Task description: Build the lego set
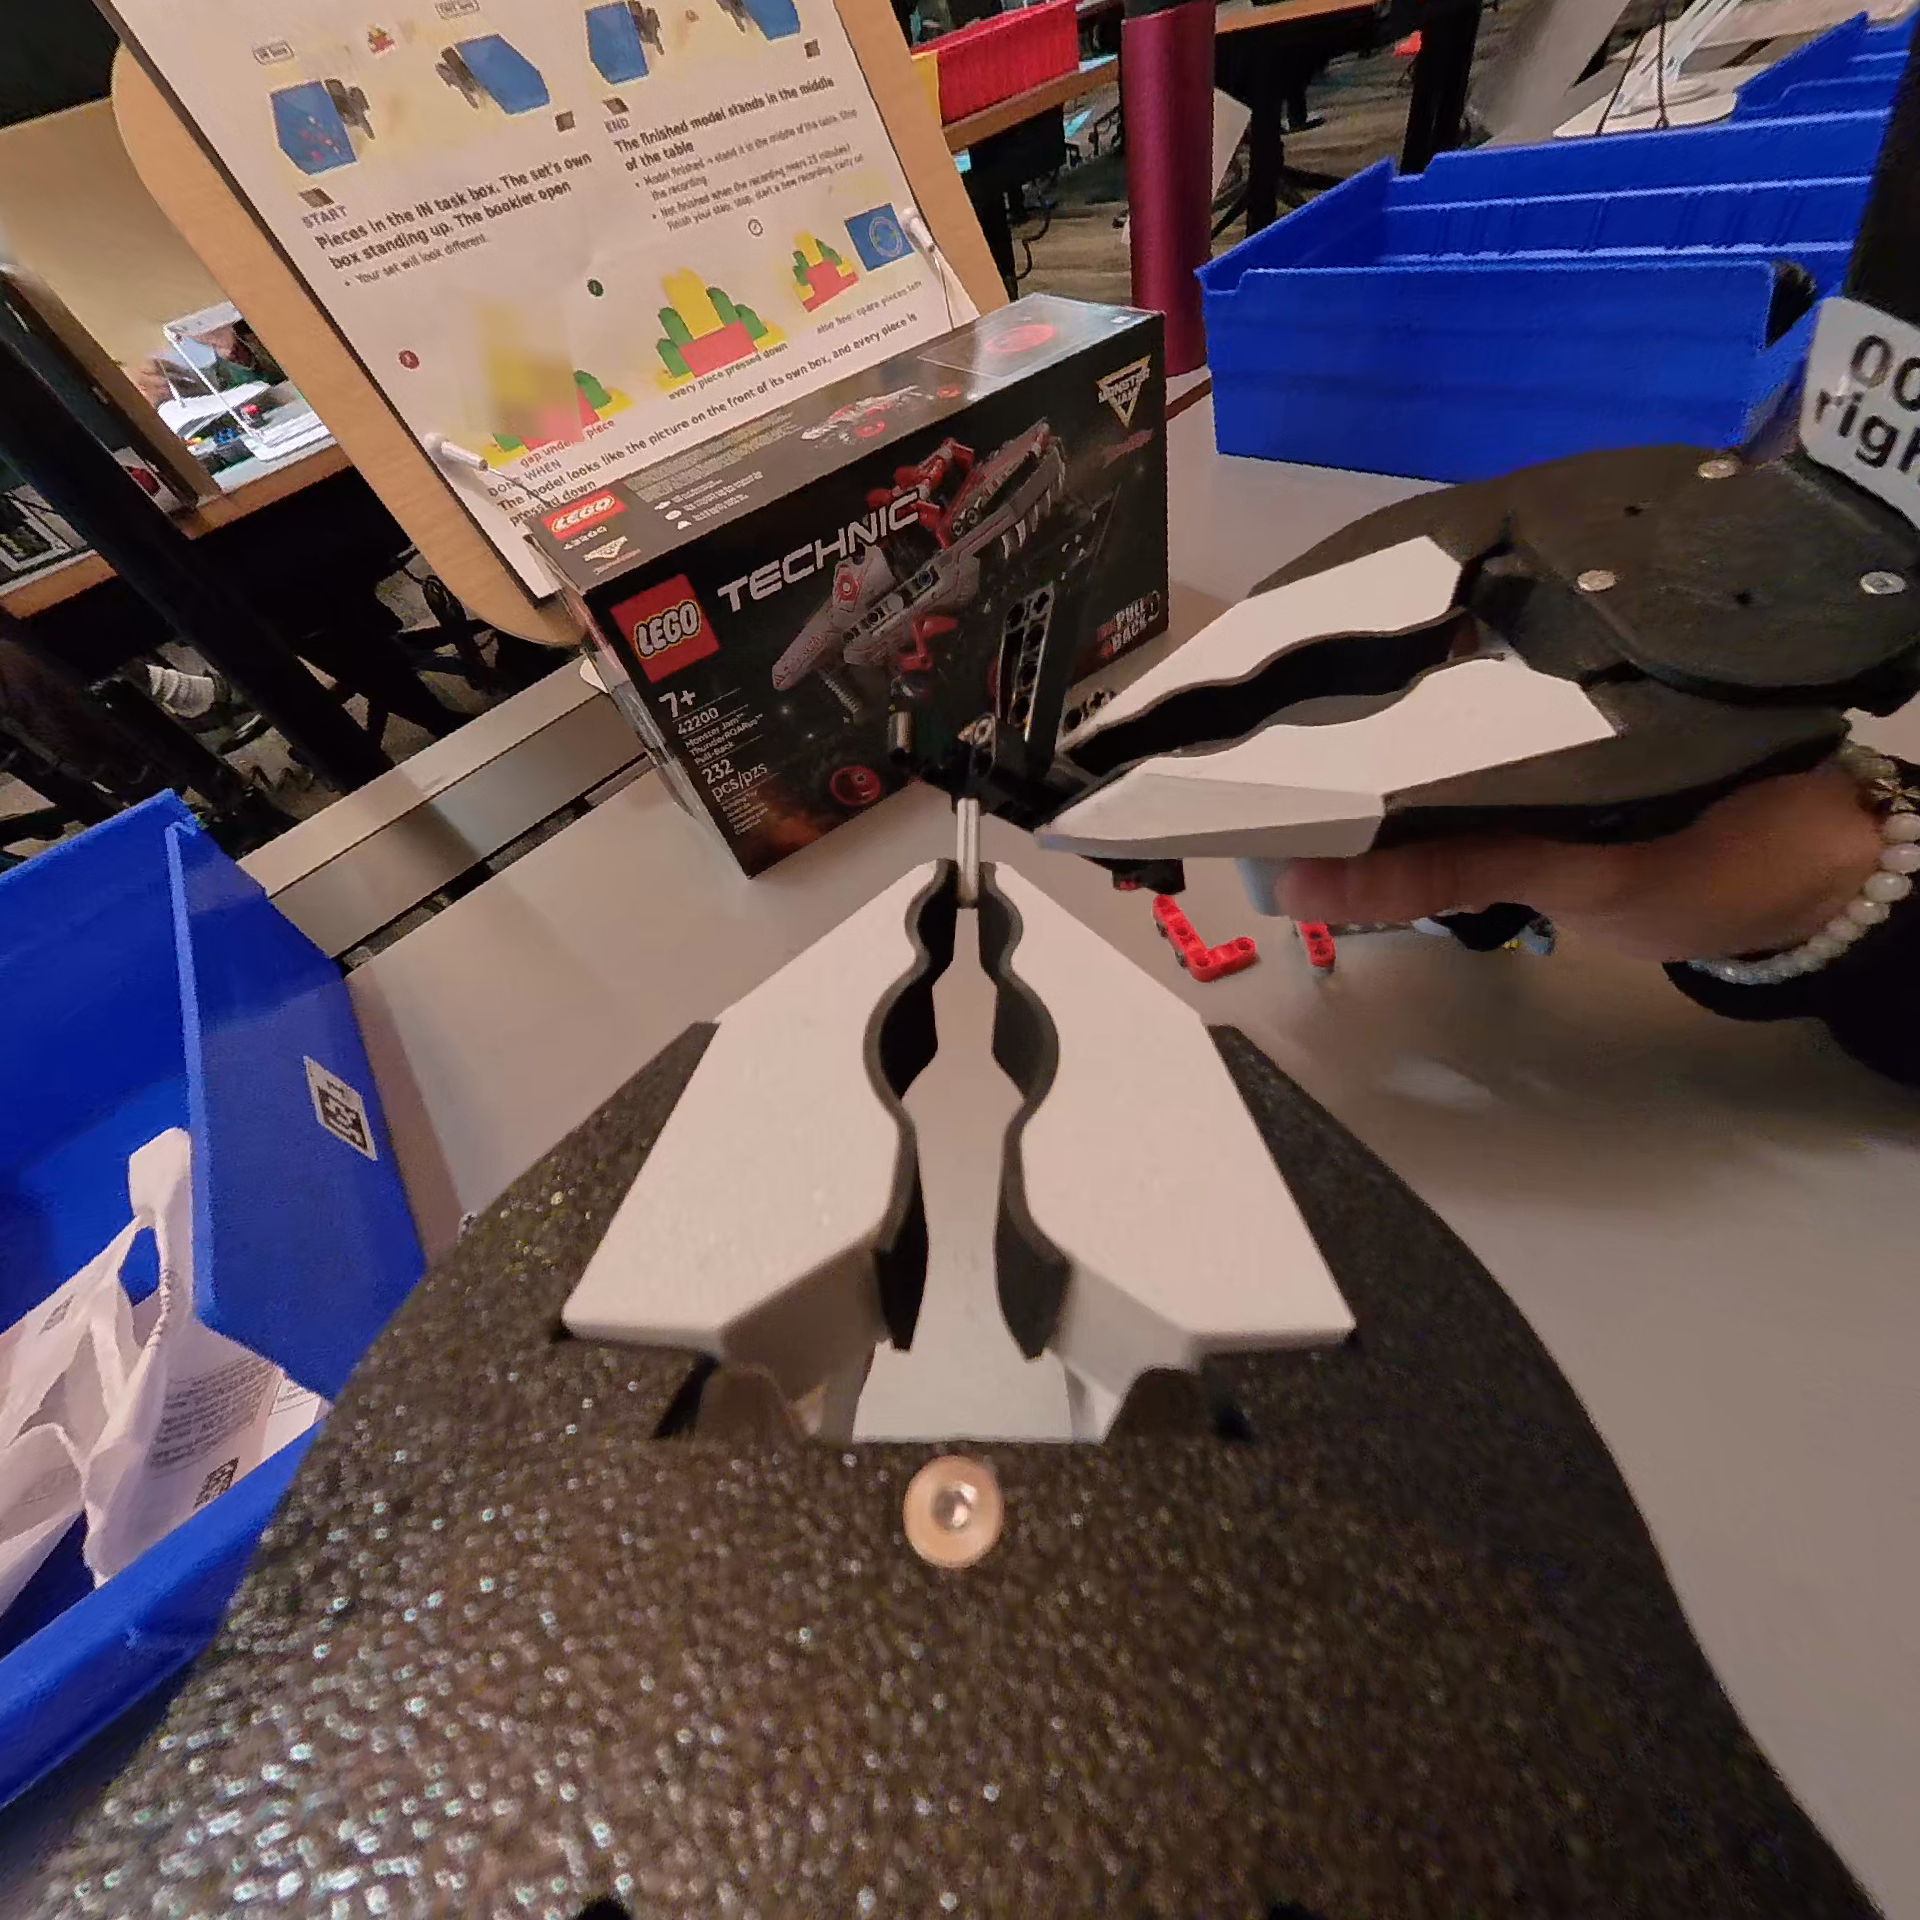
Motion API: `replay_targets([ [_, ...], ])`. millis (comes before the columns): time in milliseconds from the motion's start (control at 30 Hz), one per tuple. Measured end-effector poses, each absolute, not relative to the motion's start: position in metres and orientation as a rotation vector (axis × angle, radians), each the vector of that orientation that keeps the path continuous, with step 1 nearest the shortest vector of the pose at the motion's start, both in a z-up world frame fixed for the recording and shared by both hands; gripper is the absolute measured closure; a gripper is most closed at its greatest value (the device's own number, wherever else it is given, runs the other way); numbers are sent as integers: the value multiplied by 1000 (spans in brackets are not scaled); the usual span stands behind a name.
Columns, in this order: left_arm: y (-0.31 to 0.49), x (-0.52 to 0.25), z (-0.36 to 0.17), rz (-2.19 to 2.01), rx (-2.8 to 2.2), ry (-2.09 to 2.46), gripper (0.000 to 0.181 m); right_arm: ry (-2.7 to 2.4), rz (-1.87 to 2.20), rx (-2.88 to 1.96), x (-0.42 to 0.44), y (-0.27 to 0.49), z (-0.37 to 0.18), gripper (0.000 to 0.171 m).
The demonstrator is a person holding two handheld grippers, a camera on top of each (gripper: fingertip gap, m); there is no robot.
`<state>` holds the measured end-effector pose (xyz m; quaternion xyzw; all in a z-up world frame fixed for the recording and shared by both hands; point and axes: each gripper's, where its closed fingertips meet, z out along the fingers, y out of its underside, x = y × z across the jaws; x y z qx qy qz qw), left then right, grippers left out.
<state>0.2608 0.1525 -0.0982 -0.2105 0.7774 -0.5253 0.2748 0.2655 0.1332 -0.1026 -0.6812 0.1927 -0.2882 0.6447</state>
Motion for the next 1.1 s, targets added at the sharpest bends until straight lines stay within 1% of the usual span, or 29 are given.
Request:
replay_targets([
  [667,154,264,-106,-1397,-593,2112,179,489,-578,-1563,267,136,-110,164],
  [1100,156,266,-114,-1379,-602,2144,179,445,-618,-1639,267,138,-118,163],
])
